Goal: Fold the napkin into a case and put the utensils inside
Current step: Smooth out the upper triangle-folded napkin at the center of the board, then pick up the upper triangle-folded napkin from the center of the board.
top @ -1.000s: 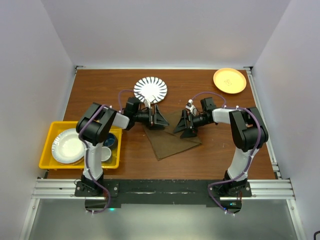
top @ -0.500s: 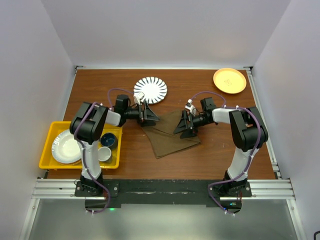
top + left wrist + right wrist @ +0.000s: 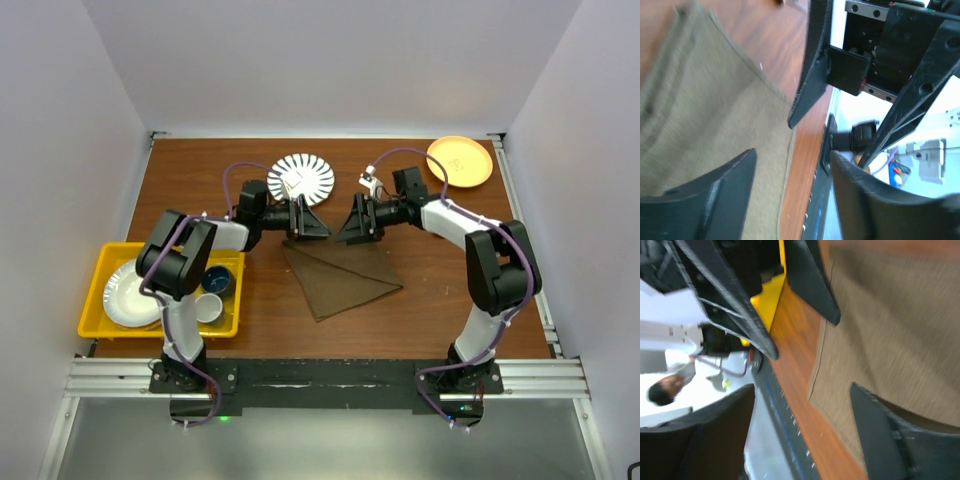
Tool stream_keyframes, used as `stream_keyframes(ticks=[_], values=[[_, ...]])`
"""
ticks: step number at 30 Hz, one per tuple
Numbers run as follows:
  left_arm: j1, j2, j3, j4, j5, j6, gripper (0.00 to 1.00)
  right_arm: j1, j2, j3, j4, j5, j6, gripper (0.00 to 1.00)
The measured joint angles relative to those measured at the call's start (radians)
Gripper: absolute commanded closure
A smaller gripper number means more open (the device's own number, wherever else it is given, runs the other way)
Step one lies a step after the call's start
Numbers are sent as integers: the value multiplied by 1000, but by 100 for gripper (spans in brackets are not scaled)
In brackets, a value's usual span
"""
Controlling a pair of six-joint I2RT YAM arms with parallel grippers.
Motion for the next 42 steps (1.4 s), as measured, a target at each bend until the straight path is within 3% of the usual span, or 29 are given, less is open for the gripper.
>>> stream_keyframes(ticks=[2,7,13,20,25,32,38,42], values=[[13,21,19,31,-22,-22,50,-2,19,21,51,17,26,36],[47,121,39,40,-66,-43,55,-19,140,24,112,56,59,46],[64,171,39,-73,-108,0,57,-52,233,-4,117,84,55,49],[64,116,-10,-169,-103,89,59,-51,165,-126,130,48,16,48],[63,59,-43,-254,-85,184,58,-44,102,-168,20,45,-62,47],[43,-64,9,-450,-99,379,63,-54,40,24,-189,134,-195,49],[16,-84,220,-606,-182,580,64,-59,53,167,-193,290,-233,47],[-10,-84,266,-639,-227,666,64,-60,126,195,-201,368,-243,48]])
